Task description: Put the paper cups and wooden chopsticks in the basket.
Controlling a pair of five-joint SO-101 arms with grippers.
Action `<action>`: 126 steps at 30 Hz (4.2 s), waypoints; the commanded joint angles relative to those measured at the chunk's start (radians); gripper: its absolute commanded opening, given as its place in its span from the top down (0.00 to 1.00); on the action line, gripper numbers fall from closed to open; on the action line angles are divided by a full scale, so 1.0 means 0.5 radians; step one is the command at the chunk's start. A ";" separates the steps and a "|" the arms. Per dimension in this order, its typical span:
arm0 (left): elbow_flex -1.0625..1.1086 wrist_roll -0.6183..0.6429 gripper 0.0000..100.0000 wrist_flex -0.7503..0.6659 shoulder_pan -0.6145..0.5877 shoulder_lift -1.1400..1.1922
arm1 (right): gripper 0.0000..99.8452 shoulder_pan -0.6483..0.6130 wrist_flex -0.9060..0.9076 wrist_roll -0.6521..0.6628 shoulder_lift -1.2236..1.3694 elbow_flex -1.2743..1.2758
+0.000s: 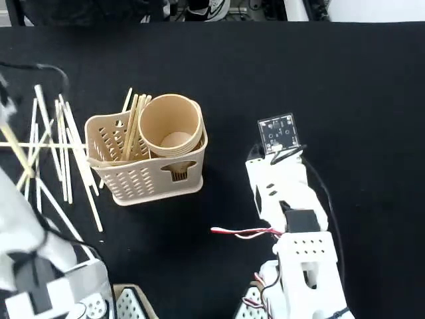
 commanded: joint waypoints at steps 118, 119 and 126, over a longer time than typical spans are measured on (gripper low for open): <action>1.938 0.822 0.90 -1.338 -0.480 1.212 | 0.99 0.021 -0.046 0.021 -0.017 -0.029; 1.929 0.819 0.92 -1.338 -0.477 1.212 | 0.99 0.021 -0.046 0.021 -0.017 -0.029; 1.870 0.663 0.97 -1.286 -0.474 1.212 | 0.99 0.021 -0.046 0.021 -0.017 -0.029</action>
